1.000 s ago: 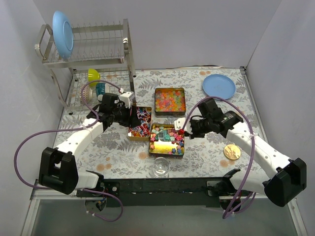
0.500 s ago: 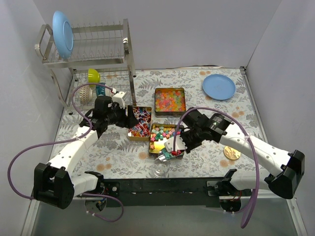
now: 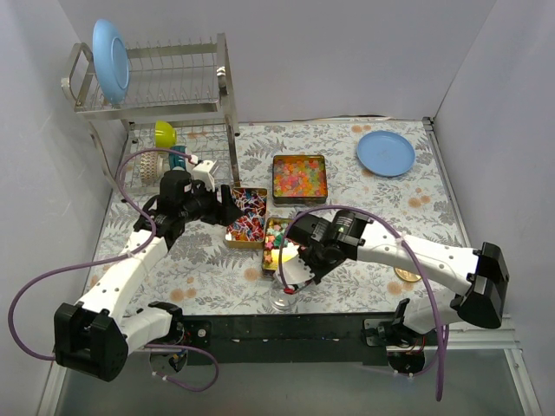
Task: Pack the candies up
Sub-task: Place the fake candies in the packing bottle, then move the storage box to the center of the board.
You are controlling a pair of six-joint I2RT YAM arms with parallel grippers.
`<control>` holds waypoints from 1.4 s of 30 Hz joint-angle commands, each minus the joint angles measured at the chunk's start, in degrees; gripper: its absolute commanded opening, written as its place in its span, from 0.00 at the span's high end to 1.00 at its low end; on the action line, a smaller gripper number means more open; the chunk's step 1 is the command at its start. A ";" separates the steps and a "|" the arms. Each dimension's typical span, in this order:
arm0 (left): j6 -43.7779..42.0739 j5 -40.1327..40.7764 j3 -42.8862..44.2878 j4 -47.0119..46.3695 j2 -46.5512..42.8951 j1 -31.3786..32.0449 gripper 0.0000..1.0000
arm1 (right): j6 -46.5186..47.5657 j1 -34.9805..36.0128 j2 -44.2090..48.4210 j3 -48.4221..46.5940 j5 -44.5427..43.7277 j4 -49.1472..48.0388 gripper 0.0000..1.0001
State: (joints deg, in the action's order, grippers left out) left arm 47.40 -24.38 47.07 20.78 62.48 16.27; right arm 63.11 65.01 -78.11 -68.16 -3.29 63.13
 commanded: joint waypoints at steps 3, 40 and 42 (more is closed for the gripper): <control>0.68 0.30 0.65 -0.91 -1.57 -0.28 0.38 | -3.78 5.29 -4.68 -9.18 -10.94 6.47 0.99; 4.28 11.46 7.94 -3.11 24.88 13.61 0.54 | -18.46 -22.73 3.40 -14.54 -9.64 1.47 0.99; 4.55 10.67 9.70 -3.02 26.63 14.22 0.55 | -18.72 -24.40 3.22 -14.89 -8.93 1.29 0.99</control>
State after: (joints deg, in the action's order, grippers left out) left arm 52.29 -16.40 52.84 17.78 87.07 29.43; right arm 46.22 43.16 -75.79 -80.68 -14.44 66.19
